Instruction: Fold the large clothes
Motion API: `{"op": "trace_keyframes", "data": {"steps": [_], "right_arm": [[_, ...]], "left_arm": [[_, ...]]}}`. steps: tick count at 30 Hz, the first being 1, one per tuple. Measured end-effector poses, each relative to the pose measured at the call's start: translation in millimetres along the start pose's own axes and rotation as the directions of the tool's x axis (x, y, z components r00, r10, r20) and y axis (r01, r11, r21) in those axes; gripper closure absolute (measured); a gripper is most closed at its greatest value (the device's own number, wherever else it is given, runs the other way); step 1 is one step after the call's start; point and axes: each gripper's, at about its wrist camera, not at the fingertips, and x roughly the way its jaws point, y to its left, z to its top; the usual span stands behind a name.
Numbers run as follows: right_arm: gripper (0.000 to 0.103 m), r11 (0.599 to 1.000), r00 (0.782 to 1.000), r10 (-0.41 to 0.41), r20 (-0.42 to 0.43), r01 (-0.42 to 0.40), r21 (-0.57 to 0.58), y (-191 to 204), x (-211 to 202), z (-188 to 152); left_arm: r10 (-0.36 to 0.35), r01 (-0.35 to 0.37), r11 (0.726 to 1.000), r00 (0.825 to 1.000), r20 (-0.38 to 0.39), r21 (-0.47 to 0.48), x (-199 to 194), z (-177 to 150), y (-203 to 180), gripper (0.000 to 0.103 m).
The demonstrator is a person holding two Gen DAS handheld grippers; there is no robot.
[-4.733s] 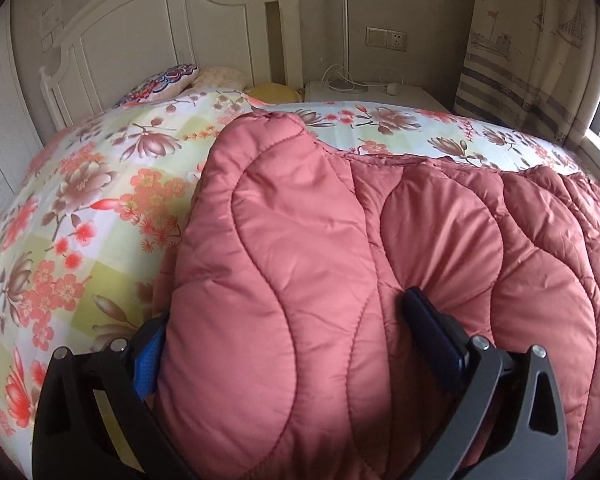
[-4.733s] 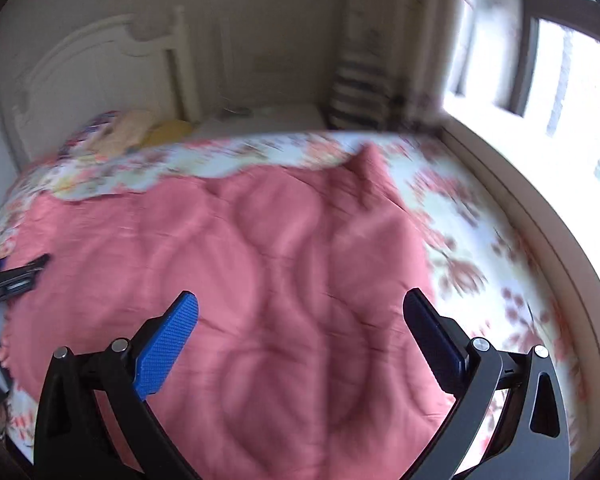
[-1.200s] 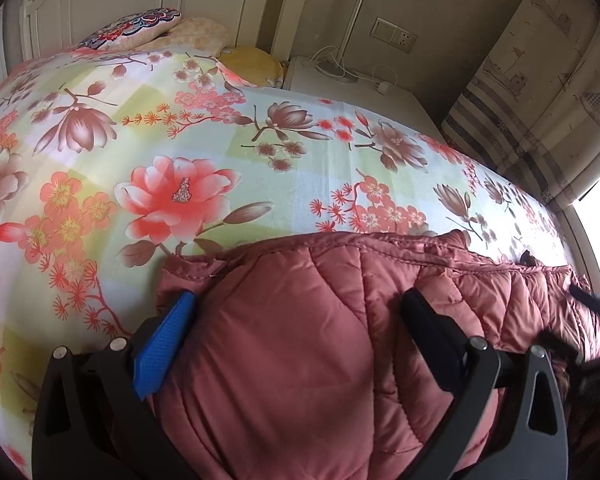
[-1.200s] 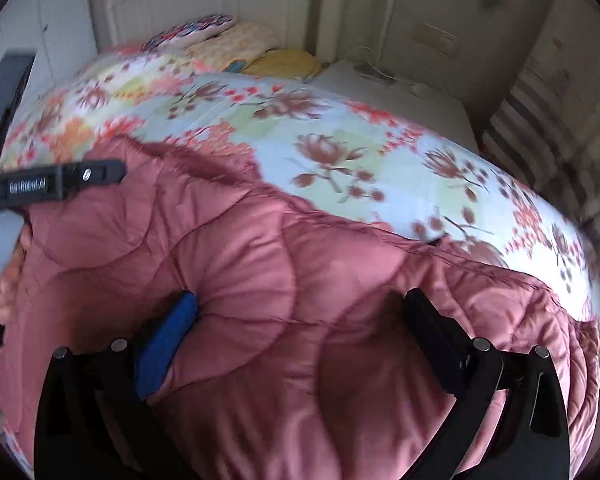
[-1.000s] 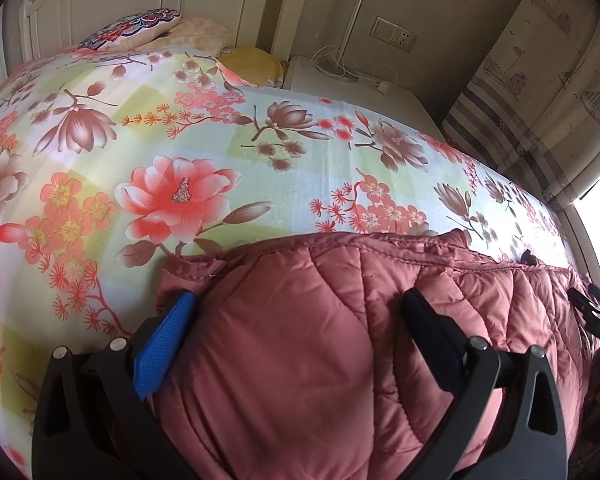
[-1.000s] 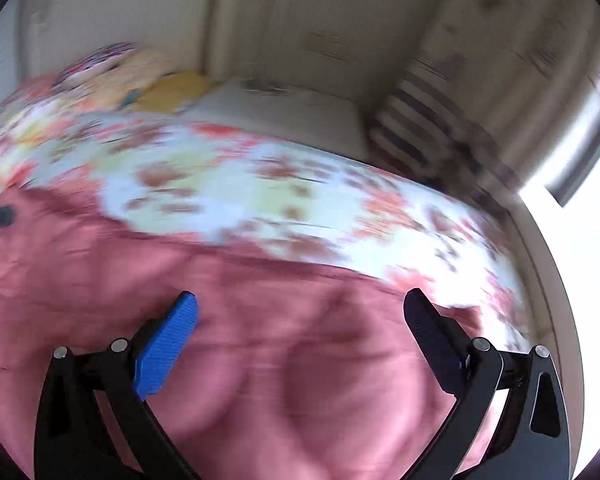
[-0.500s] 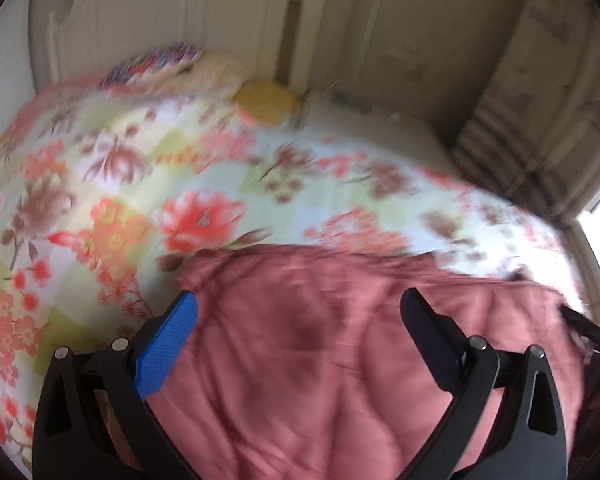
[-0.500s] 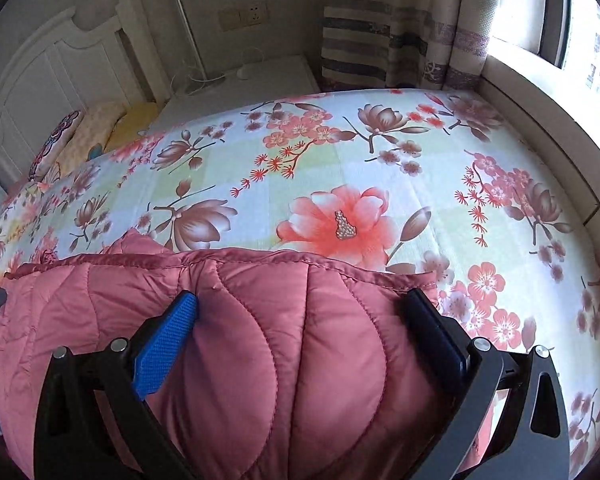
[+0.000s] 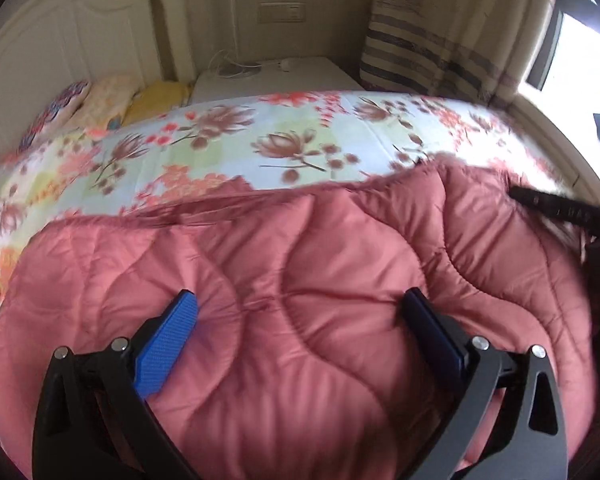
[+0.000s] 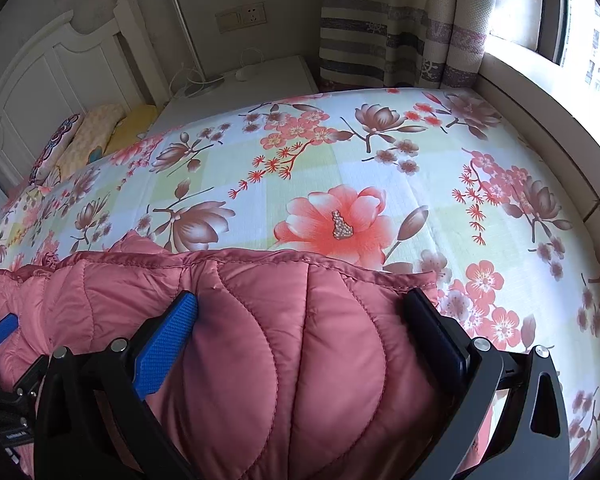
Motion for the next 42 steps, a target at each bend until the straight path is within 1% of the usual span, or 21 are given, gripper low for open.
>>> {"op": "trace_keyframes", "data": {"steps": [1, 3, 5, 6, 7, 8, 9, 13, 17, 21, 23, 25, 27, 29, 31, 32, 33, 35, 36, 38, 42], "right_arm": [[0.004, 1.0, 1.0, -0.001, 0.0, 0.001, -0.003, -0.2, 0.2, 0.2], [0.004, 1.0, 1.0, 0.0, 0.0, 0.0, -0.002, 0.0, 0.2, 0.2], [0.004, 1.0, 1.0, 0.002, 0.0, -0.002, -0.002, -0.5, 0.2, 0.4], [0.004, 1.0, 1.0, 0.002, -0.001, -0.002, -0.002, -0.4, 0.3, 0.4], [0.004, 1.0, 1.0, 0.003, 0.0, -0.003, -0.001, -0.7, 0.2, 0.4], [0.004, 1.0, 1.0, 0.005, 0.0, -0.005, -0.001, -0.7, 0.2, 0.4], [0.004, 1.0, 1.0, 0.01, -0.001, -0.01, 0.0, -0.3, 0.3, 0.3], [0.004, 1.0, 1.0, 0.012, -0.002, -0.012, -0.004, -0.3, 1.1, 0.1], [0.004, 1.0, 1.0, 0.014, -0.002, -0.014, -0.003, -0.9, 1.4, -0.2], [0.004, 1.0, 1.0, 0.007, -0.006, -0.007, -0.007, 0.1, 1.2, 0.6], [0.005, 0.999, 0.999, -0.036, -0.002, 0.036, -0.017, 4.3, -4.9, 2.2], [0.005, 0.993, 0.993, -0.1, 0.06, 0.103, -0.051, 18.7, -26.1, -1.4], [0.005, 0.994, 0.994, -0.047, 0.102, 0.057, -0.096, 40.7, -51.4, -9.1], [0.005, 0.985, 0.99, 0.093, 0.109, -0.076, -0.156, 71.6, -76.4, -21.8], [0.005, 0.942, 0.968, 0.242, 0.066, -0.218, -0.254, 104.4, -87.3, -37.5], [0.005, 0.914, 0.962, 0.27, 0.027, -0.248, -0.321, 121.3, -85.5, -47.2], [0.005, 0.892, 0.969, 0.247, -0.001, -0.228, -0.39, 137.0, -77.0, -58.0], [0.004, 0.873, 0.985, 0.173, -0.008, -0.157, -0.462, 155.2, -50.5, -74.5], [0.004, 0.878, 0.976, 0.216, 0.019, -0.185, -0.442, 152.1, -44.0, -75.8], [0.004, 0.893, 0.97, 0.242, -0.019, -0.23, -0.386, 144.2, -39.4, -67.9], [0.004, 0.895, 0.969, 0.246, -0.013, -0.232, -0.382, 143.9, -39.1, -69.7]], "left_arm": [[0.013, -0.013, 1.0, 1.0, 0.02, -0.028, -8.2, 1.6, 10.1, 0.002], [0.081, -0.071, 0.99, 0.994, 0.075, -0.124, -23.9, 7.1, 48.2, 0.002], [0.136, -0.121, 0.972, 0.989, 0.065, -0.2, -24.7, 7.6, 81.1, 0.002], [0.159, -0.148, 0.958, 0.987, 0.026, -0.247, -15.1, 5.7, 104.7, 0.002], [0.148, -0.146, 0.948, 0.989, -0.014, -0.283, -3.4, 2.1, 123.1, 0.002], [0.098, -0.105, 0.941, 0.995, -0.036, -0.323, 7.1, -1.5, 135.9, 0.002], [0.069, -0.073, 0.934, 0.997, -0.022, -0.349, 10.6, -2.9, 141.0, 0.002], [0.195, -0.199, 0.95, 0.98, -0.039, -0.242, 16.7, 3.0, 114.7, 0.002], [0.171, -0.174, 0.948, 0.985, -0.033, -0.268, 15.8, 2.6, 119.2, 0.002], [0.182, -0.185, 0.948, 0.983, -0.035, -0.258, 15.9, -0.2, 125.3, 0.002], [0.18, -0.183, 0.948, 0.983, -0.034, -0.26, 13.9, -1.4, 126.7, 0.002], [0.185, -0.188, 0.948, 0.982, -0.034, -0.258, 12.9, -1.2, 121.5, 0.002], [0.187, -0.19, 0.948, 0.982, -0.035, -0.257, 13.8, 0.1, 119.7, 0.002], [0.186, -0.189, 0.948, 0.982, -0.035, -0.257, 13.8, 0.5, 118.7, 0.002], [0.186, -0.189, 0.948, 0.982, -0.035, -0.257, 13.9, 0.4, 118.9, 0.002], [0.185, -0.188, 0.948, 0.982, -0.035, -0.258, 13.5, 0.2, 119.0, 0.002], [0.185, -0.188, 0.948, 0.982, -0.035, -0.258, 13.5, 0.2, 119.1, 0.002], [0.185, -0.187, 0.946, 0.982, -0.035, -0.266, 13.9, 0.3, 120.3, 0.002], [0.184, -0.186, 0.946, 0.982, -0.035, -0.267, 13.9, 0.6, 119.8, 0.002], [0.187, -0.189, 0.946, 0.982, -0.036, -0.264, 14.1, 0.7, 118.6, 0.002], [0.185, -0.188, 0.946, 0.982, -0.035, -0.265, 14.2, 0.5, 118.5, 0.002]]}}
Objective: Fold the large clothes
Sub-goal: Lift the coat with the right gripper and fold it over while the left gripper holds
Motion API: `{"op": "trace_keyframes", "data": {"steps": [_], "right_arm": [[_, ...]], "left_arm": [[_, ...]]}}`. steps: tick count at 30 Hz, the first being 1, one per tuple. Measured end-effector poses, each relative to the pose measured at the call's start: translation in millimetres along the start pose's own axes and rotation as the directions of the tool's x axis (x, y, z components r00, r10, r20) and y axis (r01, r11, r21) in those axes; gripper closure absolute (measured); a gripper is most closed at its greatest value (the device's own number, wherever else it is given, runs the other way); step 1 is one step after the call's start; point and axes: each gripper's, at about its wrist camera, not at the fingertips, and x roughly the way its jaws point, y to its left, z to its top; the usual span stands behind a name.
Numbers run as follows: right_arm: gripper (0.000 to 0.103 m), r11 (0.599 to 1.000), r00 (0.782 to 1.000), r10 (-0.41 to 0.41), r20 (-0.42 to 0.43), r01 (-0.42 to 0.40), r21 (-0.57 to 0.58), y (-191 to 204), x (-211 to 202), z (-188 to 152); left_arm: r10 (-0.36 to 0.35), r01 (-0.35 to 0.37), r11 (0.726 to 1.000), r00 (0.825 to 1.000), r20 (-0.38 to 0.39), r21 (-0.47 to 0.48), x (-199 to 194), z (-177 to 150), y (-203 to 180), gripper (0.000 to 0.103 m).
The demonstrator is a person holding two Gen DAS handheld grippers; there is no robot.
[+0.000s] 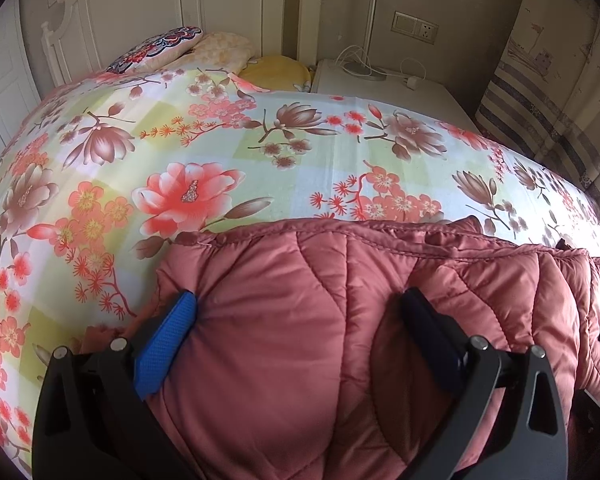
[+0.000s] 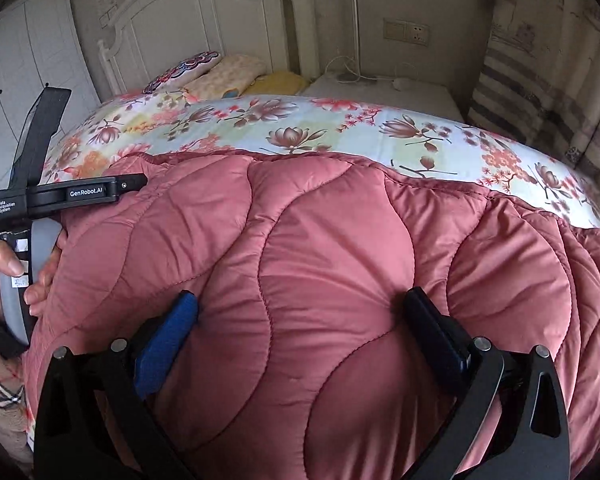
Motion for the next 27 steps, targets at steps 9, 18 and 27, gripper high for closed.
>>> {"op": "trace_keyframes", "data": {"steps": [9, 18, 27], "right_arm": [[0.005, 0.936, 0.979, 0.073, 0.191, -0.133, 0.325, -54.4, -78.7, -34.8], [0.005, 0.836, 0.921, 0.302, 0.246, -0.38, 0.396, -85.9, -171.5, -161.0], [0.004, 0.833, 0.961, 0.246, 0.127, -0.277, 0.479, -69.0, -153.6, -200.5]], "left_arm": [[0.001, -0.001, 1.0, 1.0, 0.001, 0.001, -0.3, -0.4, -0.4, 0.002], [0.01, -0.01, 1.0, 1.0, 0.002, 0.006, -1.4, 0.5, -1.0, 0.002], [0.011, -0.011, 1.0, 1.0, 0.003, 0.006, -1.1, 0.8, -2.5, 0.002]]}}
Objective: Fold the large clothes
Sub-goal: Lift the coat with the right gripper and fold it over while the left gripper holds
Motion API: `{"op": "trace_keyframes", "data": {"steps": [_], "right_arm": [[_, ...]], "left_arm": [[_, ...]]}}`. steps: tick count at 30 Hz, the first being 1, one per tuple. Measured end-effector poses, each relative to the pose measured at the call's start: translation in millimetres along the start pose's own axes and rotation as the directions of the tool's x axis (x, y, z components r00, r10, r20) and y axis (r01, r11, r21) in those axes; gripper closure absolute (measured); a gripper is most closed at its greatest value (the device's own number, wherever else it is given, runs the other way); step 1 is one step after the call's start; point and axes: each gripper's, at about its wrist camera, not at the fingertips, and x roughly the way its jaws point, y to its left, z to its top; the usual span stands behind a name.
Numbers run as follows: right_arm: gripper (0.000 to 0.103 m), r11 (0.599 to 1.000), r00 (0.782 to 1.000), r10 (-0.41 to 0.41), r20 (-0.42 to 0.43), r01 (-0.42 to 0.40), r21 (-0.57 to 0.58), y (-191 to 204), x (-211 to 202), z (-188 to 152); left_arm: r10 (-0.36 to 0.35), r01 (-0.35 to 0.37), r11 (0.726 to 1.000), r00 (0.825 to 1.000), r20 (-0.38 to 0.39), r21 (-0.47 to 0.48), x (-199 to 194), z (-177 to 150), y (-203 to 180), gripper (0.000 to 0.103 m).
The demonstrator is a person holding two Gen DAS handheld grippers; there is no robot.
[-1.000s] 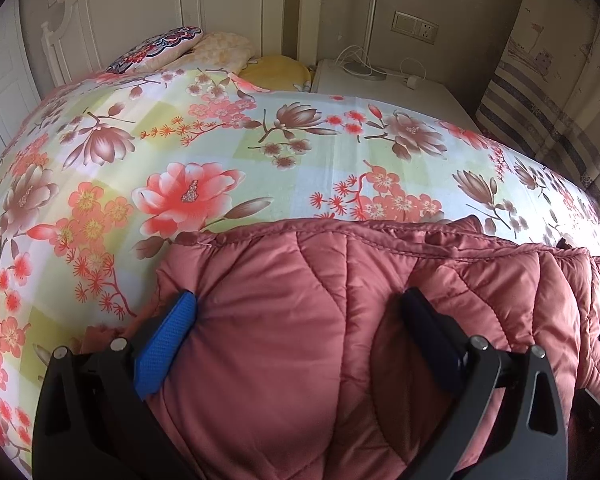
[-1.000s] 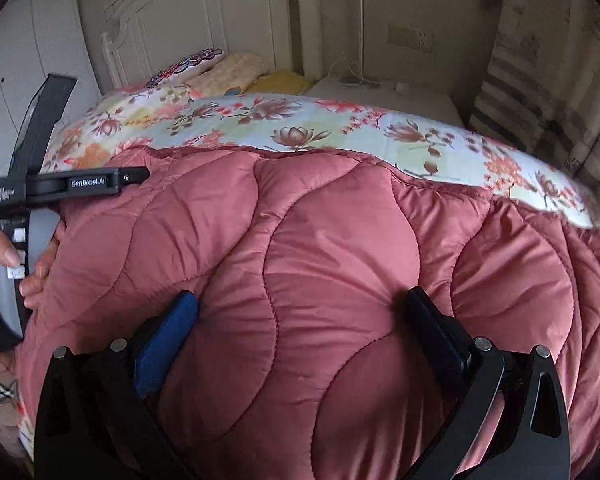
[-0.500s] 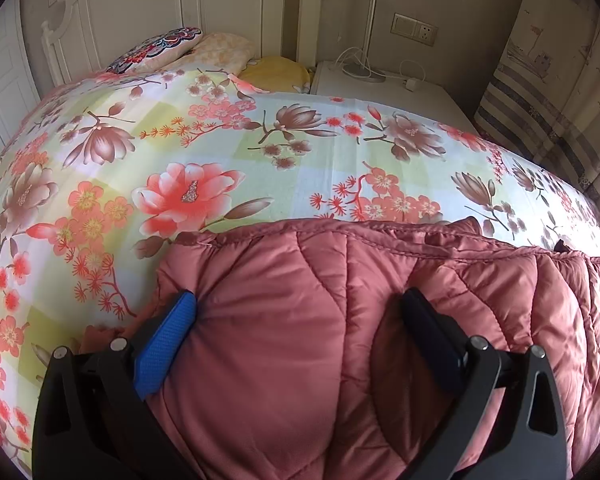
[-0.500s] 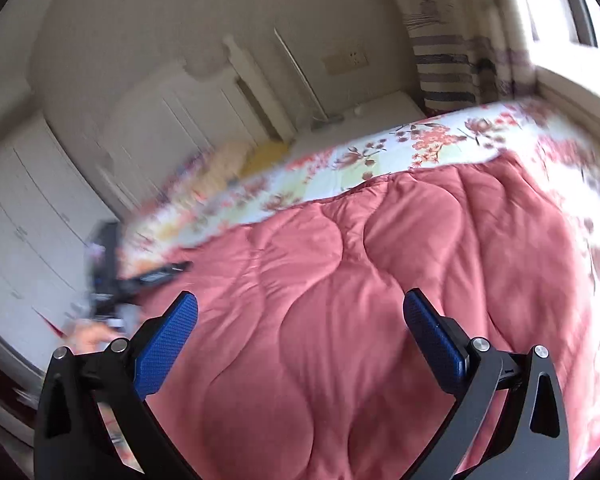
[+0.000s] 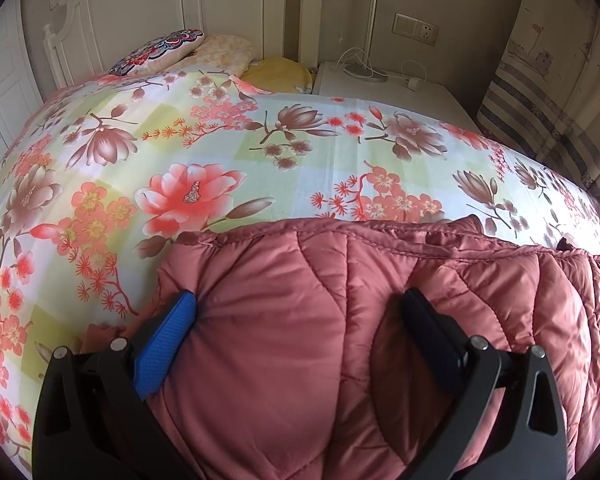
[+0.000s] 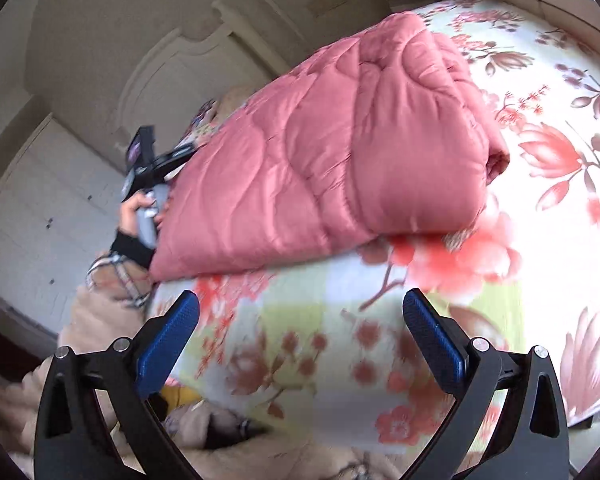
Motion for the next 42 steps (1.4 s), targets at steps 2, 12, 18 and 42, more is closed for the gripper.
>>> {"op": "trace_keyframes", "data": {"steps": [2, 12, 18, 42], "right_arm": [[0.004, 1.0, 0.999, -0.022, 0.032, 0.021, 0.005, 5.3, 13.3, 12.3], [0.02, 0.956, 0.935, -0.062, 0.349, -0.045, 0.289, 4.4, 73.1, 87.9], [0.067, 0.937, 0.907, 0.062, 0.417, -0.197, 0.29, -17.7, 51.8, 79.0], [0.067, 0.999, 0.86, 0.008, 0.511, -0.024, 0.024, 18.7, -59.9, 35.5]], "left_arm": [[0.003, -0.003, 1.0, 1.0, -0.002, 0.001, -0.2, 0.1, 0.8, 0.002], [0.049, -0.049, 0.998, 0.999, 0.006, -0.026, 1.9, 0.9, -2.3, 0.002], [0.055, -0.055, 0.999, 0.998, 0.023, 0.002, -9.1, -14.8, -6.3, 0.002], [-0.026, -0.052, 0.934, 0.977, 0.212, 0.355, -133.1, -123.3, -153.7, 0.002]]}}
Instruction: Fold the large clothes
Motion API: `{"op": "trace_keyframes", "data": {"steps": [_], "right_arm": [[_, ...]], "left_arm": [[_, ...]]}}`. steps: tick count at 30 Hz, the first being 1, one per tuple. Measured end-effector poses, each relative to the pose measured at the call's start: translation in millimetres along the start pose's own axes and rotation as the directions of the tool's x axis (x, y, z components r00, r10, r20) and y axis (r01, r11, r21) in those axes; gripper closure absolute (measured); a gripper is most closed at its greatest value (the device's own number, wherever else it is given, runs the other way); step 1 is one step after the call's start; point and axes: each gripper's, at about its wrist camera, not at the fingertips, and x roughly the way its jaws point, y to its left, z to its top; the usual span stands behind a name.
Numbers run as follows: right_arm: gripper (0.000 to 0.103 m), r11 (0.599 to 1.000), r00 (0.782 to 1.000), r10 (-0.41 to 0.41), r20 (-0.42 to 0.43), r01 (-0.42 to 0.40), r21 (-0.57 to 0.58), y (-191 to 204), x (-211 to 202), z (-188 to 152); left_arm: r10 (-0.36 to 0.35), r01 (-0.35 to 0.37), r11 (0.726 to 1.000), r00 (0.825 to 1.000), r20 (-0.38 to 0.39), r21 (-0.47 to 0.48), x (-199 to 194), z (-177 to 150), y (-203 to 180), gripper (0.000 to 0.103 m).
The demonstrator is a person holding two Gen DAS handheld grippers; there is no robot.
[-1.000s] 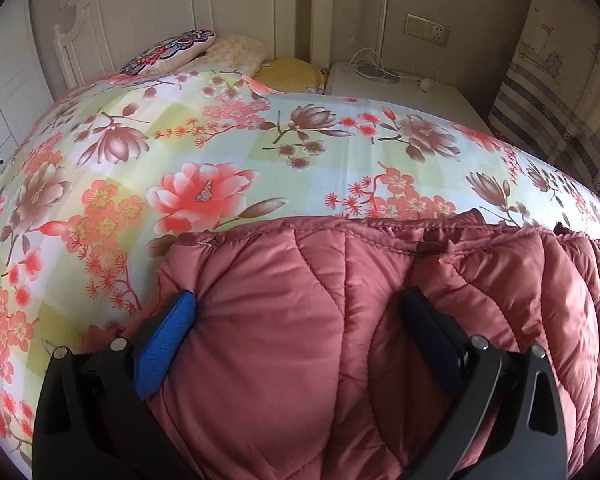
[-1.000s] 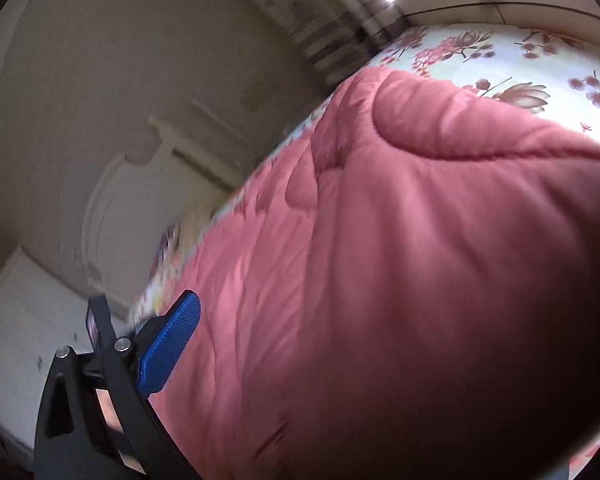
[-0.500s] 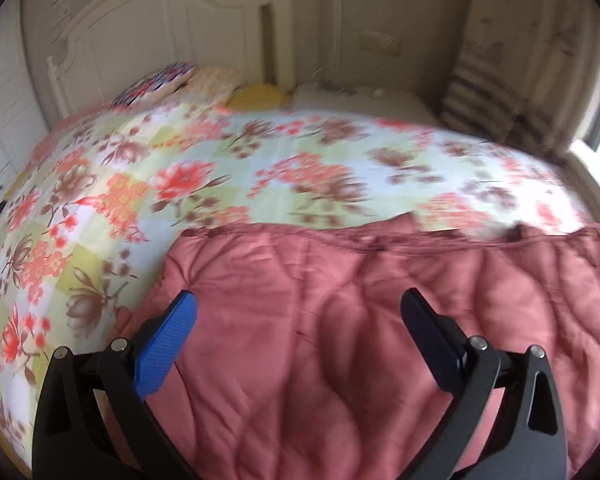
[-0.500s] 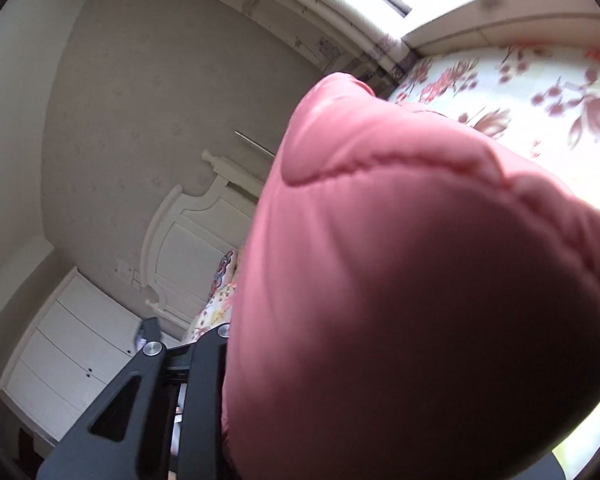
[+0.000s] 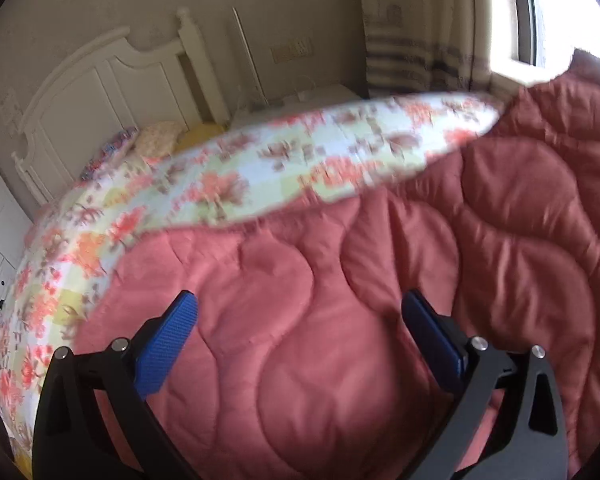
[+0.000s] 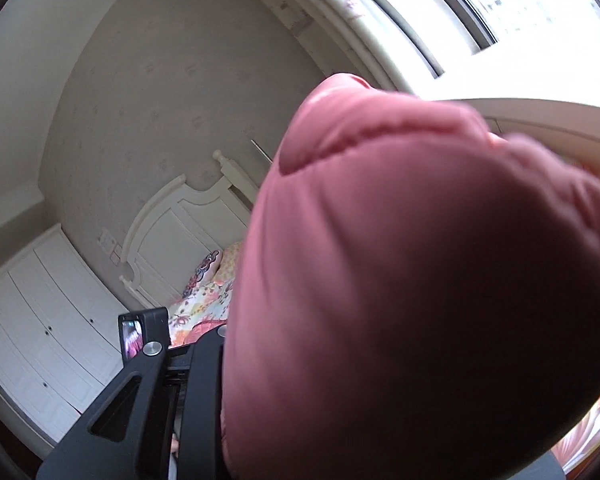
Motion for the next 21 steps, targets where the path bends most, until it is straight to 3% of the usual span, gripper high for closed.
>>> {"op": "trace_keyframes", "data": {"steps": [3, 5, 7, 9, 14, 18, 21], "right_arm": [[0.067, 1.0, 1.0, -0.013, 0.006, 0.014, -0.019, 5.7, -4.9, -2.4], [0.067, 0.999, 1.0, -0.019, 0.006, 0.019, -0.034, 8.6, -8.3, -1.9], [0.067, 0.998, 1.0, -0.02, 0.005, 0.021, -0.06, 15.6, -12.7, -4.9], [0.067, 0.996, 1.0, -0.026, 0.006, 0.026, -0.087, 21.1, -11.6, -2.1], [0.067, 0.986, 0.999, -0.04, 0.015, 0.041, -0.163, 41.0, -11.7, -1.7], [0.067, 0.967, 0.998, -0.039, 0.039, 0.048, -0.251, 66.0, -16.0, -4.8], [0.067, 0.958, 0.997, -0.049, 0.056, 0.063, -0.279, 80.3, -15.7, -9.7]], "left_arm": [[0.076, -0.077, 0.996, 0.996, 0.038, 0.036, 10.4, 25.7, -0.1, 0.002], [0.144, -0.142, 0.988, 0.989, -0.031, 0.055, 46.2, 41.5, -1.6, 0.002], [0.109, -0.103, 0.993, 0.985, -0.137, 0.051, 80.8, 40.8, -2.9, 0.002], [0.041, -0.036, 0.999, 0.986, -0.16, 0.032, 93.9, 35.9, -1.9, 0.002], [0.101, -0.101, 0.995, 0.993, -0.055, 0.009, 47.9, 28.2, 13.3, 0.002], [0.016, -0.013, 0.998, 0.999, 0.05, -0.064, -25.4, -5.6, 25.4, 0.002], [-0.006, 0.006, 1.0, 1.0, 0.021, 0.002, -39.7, -38.0, 7.8, 0.002]]}}
